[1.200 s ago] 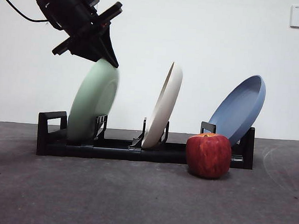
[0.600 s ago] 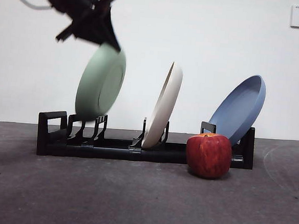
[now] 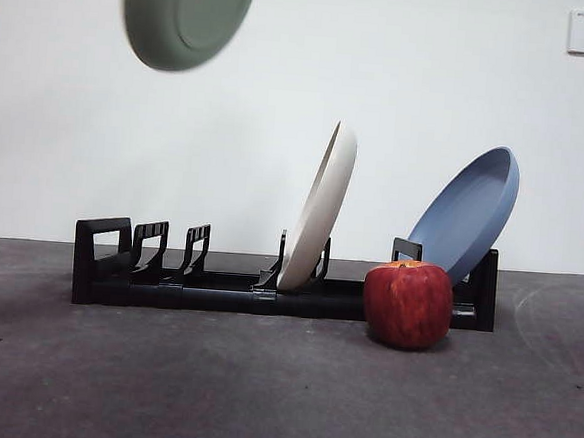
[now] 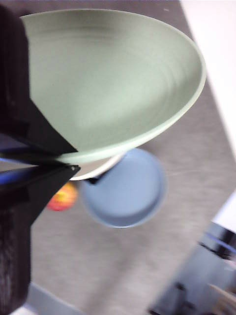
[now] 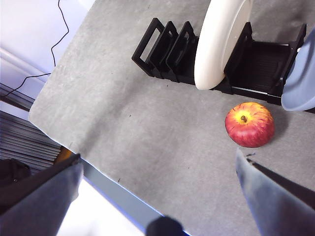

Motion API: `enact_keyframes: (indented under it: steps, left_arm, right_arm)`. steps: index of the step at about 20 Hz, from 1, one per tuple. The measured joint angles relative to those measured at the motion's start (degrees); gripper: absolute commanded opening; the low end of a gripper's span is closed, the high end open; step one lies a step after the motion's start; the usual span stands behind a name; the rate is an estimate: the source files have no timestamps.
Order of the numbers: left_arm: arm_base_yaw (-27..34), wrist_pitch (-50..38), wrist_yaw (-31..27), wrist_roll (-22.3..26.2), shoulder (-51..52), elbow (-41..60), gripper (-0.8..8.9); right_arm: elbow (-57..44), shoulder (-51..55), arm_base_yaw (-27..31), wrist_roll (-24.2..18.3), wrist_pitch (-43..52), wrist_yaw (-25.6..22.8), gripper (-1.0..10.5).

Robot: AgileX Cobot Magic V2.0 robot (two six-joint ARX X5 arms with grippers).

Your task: Take the green plate from the plate rack,put the plate on the table,take the apple from the table,put the apple in the plate

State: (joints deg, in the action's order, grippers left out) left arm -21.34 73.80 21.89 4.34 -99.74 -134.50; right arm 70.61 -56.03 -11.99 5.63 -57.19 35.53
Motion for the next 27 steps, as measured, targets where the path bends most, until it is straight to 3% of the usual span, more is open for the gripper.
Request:
enact_keyframes:
  steps: [5,9,13,17,20,22,24,27]
  left_arm:
    - [-8.79,2.62,-5.77,2.60,7.43,-0.42,-0.09]
    - [-20.81,2.62,-16.26,2.01,20.81,7.82,-0.09]
    - [-32.83,2.62,-26.73,-4.20,34.40,27.32,-0.09]
    - [-42.86,2.08,-35.93,-15.87,41.86,49.99,-0.09]
    - [-46.66,-7.32,-42.03,-21.31,41.18,65.22,-0.09]
    - [-47.10,-16.87,-42.29,-22.43,38.75,73.44,-0.09]
    - [-47.04,-24.26,-42.40,-22.60,34.62,77.94,-0.09]
    - [-45.55,-28.17,-46.80,-22.38,27.21,78.62,-0.09]
  right_arm:
    - [0.04,0.00,0.00,-0.02,-0.02,-0.17,5.3]
    - [0.04,0.00,0.00,-0.02,0.00,-0.20,5.3]
    - [0.04,0.00,0.00,-0.02,-0.02,-0.20,5.3]
    - [0.04,0.00,0.00,-0.02,0.00,-0.20,5.3]
    - [0.04,0.00,0.00,-0.02,0.00,-0.20,5.3]
    - [0.04,0.00,0.00,-0.02,0.00,-0.20,5.3]
    - [0.04,0.00,0.00,-0.02,-0.02,-0.20,5.3]
    - [0.04,0.00,0.00,-0.02,0.00,-0.20,5.3]
